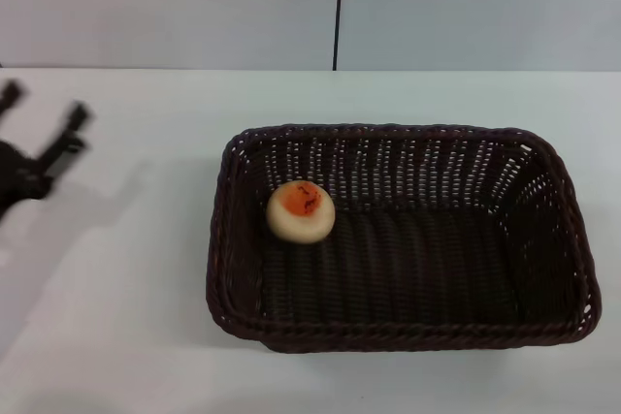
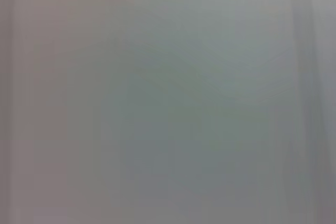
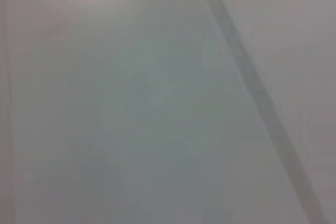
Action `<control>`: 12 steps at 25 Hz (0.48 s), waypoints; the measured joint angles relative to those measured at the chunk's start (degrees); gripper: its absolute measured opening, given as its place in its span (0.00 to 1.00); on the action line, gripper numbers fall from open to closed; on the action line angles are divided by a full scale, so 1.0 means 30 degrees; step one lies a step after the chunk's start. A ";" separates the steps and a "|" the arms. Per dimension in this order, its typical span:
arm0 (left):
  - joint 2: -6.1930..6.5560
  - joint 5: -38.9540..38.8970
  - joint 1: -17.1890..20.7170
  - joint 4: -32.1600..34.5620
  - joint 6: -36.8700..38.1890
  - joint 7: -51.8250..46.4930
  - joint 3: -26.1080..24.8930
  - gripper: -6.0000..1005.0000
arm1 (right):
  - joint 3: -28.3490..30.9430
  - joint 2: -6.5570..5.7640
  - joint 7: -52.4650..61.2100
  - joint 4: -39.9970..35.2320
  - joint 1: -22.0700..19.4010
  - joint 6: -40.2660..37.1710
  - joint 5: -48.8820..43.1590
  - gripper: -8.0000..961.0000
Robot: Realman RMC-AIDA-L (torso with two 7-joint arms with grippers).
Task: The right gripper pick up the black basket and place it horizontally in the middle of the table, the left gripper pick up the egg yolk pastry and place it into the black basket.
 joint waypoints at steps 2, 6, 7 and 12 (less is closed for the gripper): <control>0.0000 -0.0038 0.0509 -0.0603 -0.0433 0.0585 -0.1908 0.84 | 0.0712 0.0000 -0.0447 0.0606 0.0078 -0.0048 0.0003 0.85; -0.0047 -0.0050 0.1252 -0.1322 -0.1110 0.1278 -0.4627 0.84 | 0.2159 0.0006 -0.1235 0.1419 0.0076 -0.0065 0.0002 0.85; -0.0047 -0.0050 0.1252 -0.1322 -0.1110 0.1278 -0.4627 0.84 | 0.2159 0.0006 -0.1235 0.1419 0.0076 -0.0065 0.0002 0.85; -0.0061 -0.0047 0.1449 -0.1521 -0.1574 0.1645 -0.5236 0.84 | 0.2166 -0.0004 -0.1244 0.1593 0.0214 0.0114 -0.0082 0.85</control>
